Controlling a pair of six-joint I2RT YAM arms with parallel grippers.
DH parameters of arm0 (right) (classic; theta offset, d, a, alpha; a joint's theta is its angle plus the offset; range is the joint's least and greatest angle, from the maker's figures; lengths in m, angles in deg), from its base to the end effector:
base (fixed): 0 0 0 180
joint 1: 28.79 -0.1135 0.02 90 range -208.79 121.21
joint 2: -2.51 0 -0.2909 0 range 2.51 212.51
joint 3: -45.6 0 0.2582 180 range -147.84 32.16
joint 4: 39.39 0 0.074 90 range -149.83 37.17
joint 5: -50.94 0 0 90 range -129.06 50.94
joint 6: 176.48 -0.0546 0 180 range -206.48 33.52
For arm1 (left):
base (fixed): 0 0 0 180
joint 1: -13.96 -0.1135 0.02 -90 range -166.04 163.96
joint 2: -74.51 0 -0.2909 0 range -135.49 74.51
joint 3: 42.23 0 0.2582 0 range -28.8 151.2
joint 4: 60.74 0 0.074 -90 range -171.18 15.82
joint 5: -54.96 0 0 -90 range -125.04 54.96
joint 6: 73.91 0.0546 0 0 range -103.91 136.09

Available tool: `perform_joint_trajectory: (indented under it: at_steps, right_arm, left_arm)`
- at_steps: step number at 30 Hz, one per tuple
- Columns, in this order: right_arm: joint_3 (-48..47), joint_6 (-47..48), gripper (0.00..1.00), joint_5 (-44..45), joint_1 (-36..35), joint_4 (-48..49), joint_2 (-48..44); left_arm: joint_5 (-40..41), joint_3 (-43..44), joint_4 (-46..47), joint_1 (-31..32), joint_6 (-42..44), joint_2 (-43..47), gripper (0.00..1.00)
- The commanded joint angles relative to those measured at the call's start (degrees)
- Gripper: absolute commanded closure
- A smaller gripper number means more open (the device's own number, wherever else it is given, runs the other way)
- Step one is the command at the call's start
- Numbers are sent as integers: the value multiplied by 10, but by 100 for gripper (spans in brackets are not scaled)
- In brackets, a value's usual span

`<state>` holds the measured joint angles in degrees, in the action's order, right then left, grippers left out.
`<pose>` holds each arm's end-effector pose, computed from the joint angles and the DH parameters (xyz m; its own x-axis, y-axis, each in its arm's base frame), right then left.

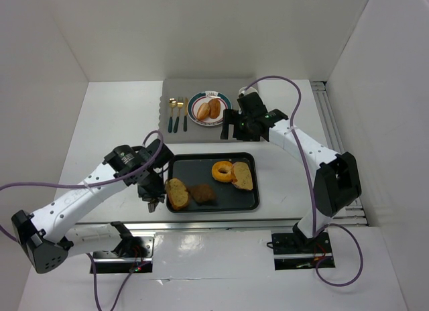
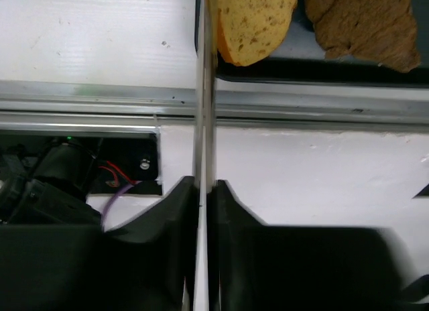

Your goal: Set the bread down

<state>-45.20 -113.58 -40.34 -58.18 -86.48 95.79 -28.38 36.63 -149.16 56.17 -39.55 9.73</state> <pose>0.3287 0.1866 0.2949 -0.8197 0.0610 -0.5696 -0.1459 0.9393 0.3106 0.1384 -0.1170 0.3160 -0.9343 -0.2596 -0.2445 -0.2252 0.9611 -0.1598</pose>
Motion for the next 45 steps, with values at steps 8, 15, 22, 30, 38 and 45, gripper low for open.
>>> perform_joint_trajectory:
  at_steps: [8,15,22,30,38,45]
  right_arm:
    - [-25,9,1,5,-5,20,5]
    - [-44,14,1,23,-5,13,-2]
    - [-30,20,1,72,13,8,-77]
    - [-3,25,1,99,57,2,-133]
    - [12,25,1,93,67,-11,-133]
    - [18,25,1,93,72,-11,-133]
  left_arm:
    - [27,161,-32,1,8,-3,100]
    - [53,328,-7,-46,80,-111,100]
    - [13,506,133,-142,173,-287,100]
    - [-128,589,257,-251,179,-439,100]
    - [-206,683,273,-270,136,-580,100]
    - [-221,671,286,-270,114,-618,100]
